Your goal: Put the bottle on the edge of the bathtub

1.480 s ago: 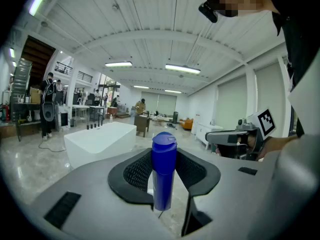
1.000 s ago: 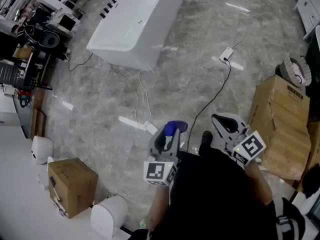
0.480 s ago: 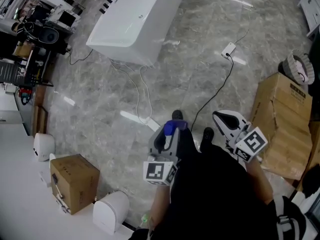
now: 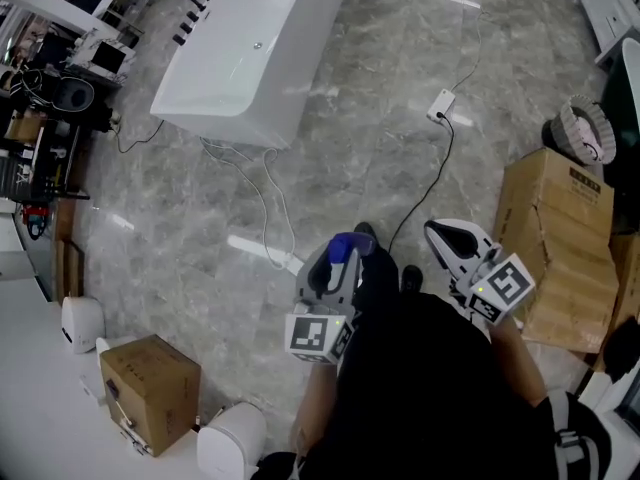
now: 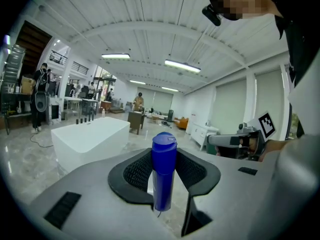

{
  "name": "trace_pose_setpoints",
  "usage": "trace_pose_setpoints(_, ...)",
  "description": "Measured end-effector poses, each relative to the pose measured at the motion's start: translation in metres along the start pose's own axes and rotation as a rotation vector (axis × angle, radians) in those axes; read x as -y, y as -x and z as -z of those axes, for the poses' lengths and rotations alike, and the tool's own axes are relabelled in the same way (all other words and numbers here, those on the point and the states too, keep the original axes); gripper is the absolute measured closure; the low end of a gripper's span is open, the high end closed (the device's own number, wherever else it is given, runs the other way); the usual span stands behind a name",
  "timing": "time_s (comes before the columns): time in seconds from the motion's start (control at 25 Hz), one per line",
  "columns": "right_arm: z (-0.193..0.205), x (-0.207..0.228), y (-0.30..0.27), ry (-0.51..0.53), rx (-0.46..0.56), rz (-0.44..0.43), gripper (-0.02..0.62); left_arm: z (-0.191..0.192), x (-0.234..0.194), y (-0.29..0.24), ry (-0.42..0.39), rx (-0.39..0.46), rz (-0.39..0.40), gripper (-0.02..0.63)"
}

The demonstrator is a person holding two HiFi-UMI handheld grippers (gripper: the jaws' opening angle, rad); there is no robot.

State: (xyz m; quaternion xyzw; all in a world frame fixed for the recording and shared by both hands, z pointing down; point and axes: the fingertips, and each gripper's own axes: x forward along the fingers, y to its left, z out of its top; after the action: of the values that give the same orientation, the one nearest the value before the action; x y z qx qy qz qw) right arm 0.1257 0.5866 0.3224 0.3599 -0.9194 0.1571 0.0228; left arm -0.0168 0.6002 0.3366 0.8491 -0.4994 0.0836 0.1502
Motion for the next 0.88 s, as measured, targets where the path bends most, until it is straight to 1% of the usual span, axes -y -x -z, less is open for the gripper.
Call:
trace_pose_setpoints(0.2, -0.027, 0.025, -0.046, 0.034, 0.000, 0.020, 0.583, -0.028, -0.033, -0.041, 0.002, 0.039, 0.037, 0.457)
trace_pose_setpoints(0.28, -0.040, 0.035, -0.068, 0.049, 0.007, 0.028, 0.583, -0.041, -0.048, -0.056, -0.013, 0.055, 0.045, 0.457)
trace_pose_setpoints(0.36, -0.050, 0.038, -0.093, 0.070, 0.002, 0.023, 0.583, -0.056, -0.065, -0.065, -0.030, 0.079, 0.046, 0.457)
trace_pose_setpoints(0.44, -0.057, 0.032, -0.119, 0.091, -0.010, 0.002, 0.583, -0.068, -0.084, -0.068, -0.035, 0.101, 0.039, 0.457)
trace_pose_setpoints(0.56, -0.058, 0.022, -0.158, 0.098, -0.030, -0.017, 0.583, -0.067, -0.117, -0.070, -0.029, 0.084, 0.028, 0.457)
trace_pose_setpoints(0.68, -0.055, 0.017, -0.186, 0.093, -0.049, -0.016, 0.583, -0.057, -0.150, -0.073, -0.025, 0.046, 0.025, 0.457)
trace_pose_setpoints(0.76, -0.052, 0.015, -0.197, 0.093, -0.065, -0.012, 0.583, -0.053, -0.166, -0.075, -0.032, 0.028, 0.025, 0.457)
trace_pose_setpoints(0.88, -0.046, 0.019, -0.203, 0.077, -0.089, 0.007, 0.583, -0.053, -0.180, -0.079, -0.022, 0.020, 0.028, 0.457)
